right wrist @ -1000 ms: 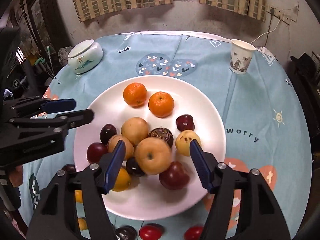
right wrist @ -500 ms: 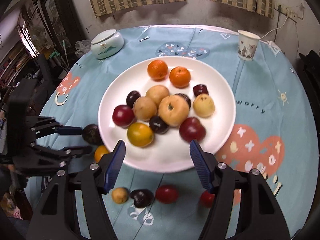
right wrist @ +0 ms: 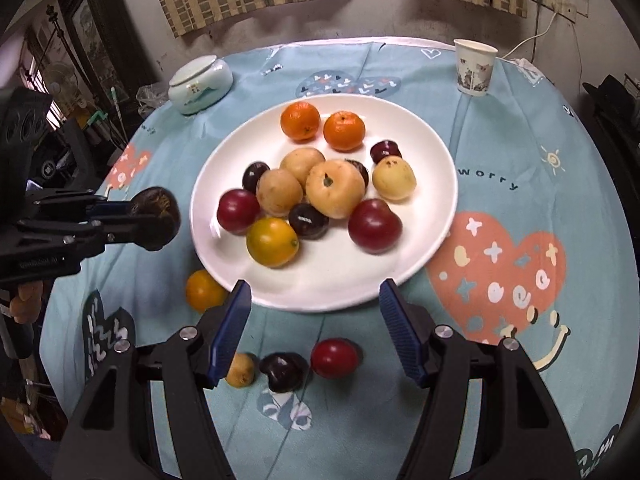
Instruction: Organize fruits
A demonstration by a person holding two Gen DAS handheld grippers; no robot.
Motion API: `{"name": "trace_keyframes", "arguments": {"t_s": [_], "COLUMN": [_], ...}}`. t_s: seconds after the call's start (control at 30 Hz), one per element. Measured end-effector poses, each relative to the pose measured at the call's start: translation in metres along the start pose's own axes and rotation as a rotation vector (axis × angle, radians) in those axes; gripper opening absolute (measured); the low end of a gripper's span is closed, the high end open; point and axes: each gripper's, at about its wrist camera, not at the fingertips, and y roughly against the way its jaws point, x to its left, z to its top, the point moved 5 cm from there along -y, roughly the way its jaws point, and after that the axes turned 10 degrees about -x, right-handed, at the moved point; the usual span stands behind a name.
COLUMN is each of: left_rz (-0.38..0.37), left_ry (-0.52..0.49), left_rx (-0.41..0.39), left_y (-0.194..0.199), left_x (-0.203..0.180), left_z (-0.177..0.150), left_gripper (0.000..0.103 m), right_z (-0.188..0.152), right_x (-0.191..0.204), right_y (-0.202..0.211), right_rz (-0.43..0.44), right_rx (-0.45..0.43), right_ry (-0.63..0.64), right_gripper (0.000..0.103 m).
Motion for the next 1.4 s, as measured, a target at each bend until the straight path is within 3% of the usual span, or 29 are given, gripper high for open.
{"name": "trace_keyframes", "arguments": {"t_s": [0.17, 0.37, 0.47, 0.6, 0.63, 0.67, 0.7, 0.73, 0.97, 1.07, 1.17, 1.3, 1.4], "left_rz": [-0.016, -0.034, -0.023, 0.06, 0.078, 0.073, 0.066, 0.085, 0.155, 0.201, 0.212, 0.207, 0.185], "left_ry": [0.016, 0.047, 0.053, 0.092, 0.108, 0.115, 0.119, 0.119, 0.037, -0.034, -0.081, -0.1, -0.103], "left_rx": [-0.029, -0.003, 0.007, 0.069, 0.087, 0.099, 0.106, 0.097, -0.007, -0.103, -0.132, -0.045, 0.016], "left_y": [-0.009, -0.022, -0.033, -0.055, -0.061, -0.063, -0.066, -0.065, -0.027, 0.011, 0.038, 0.048, 0.04], "left_x": [-0.018, -0.03, -0.037, -0.029, -0.024, -0.022, -0.021, -0.019, -0.017, -0.02, -0.026, -0.038, -0.05], "left_z": [0.024, 0.032, 0.044, 0.054, 0.056, 0.057, 0.058, 0.06, 0.056, 0.036, -0.003, -0.079, -0.117], "left_gripper": [0.024, 0.024, 0.024, 0.025, 0.031, 0.053, 0.063, 0.067, 0.066, 0.074, 0.077, 0.077, 0.074], "right_z": [-0.001, 0.007, 0.026, 0.046, 0.049, 0.052, 0.053, 0.054, 0.044, 0.021, -0.02, -0.077, -0.107], "right_x": [0.011, 0.015, 0.024, 0.021, 0.019, 0.017, 0.016, 0.014, 0.006, 0.003, 0.0, 0.001, 0.002], "right_y": [0.003, 0.001, -0.011, -0.025, -0.028, -0.029, -0.03, -0.031, -0.008, 0.013, 0.031, 0.044, 0.046], "right_rz": [0.013, 0.003, -0.073, -0.153, -0.166, -0.154, -0.136, -0.135, -0.098, -0.077, -0.05, -0.001, 0.006], "right_rx": [0.015, -0.019, -0.063, -0.103, -0.106, -0.108, -0.108, -0.106, -0.082, -0.06, 0.008, 0.101, 0.153], "right_ry": [0.051, 0.062, 0.142, 0.196, 0.207, 0.209, 0.206, 0.201, 0.144, 0.108, 0.064, -0.006, -0.054], "right_gripper": [0.067, 0.067, 0.067, 0.067, 0.067, 0.067, 0.067, 0.067, 0.067, 0.067, 0.067, 0.067, 0.067]}}
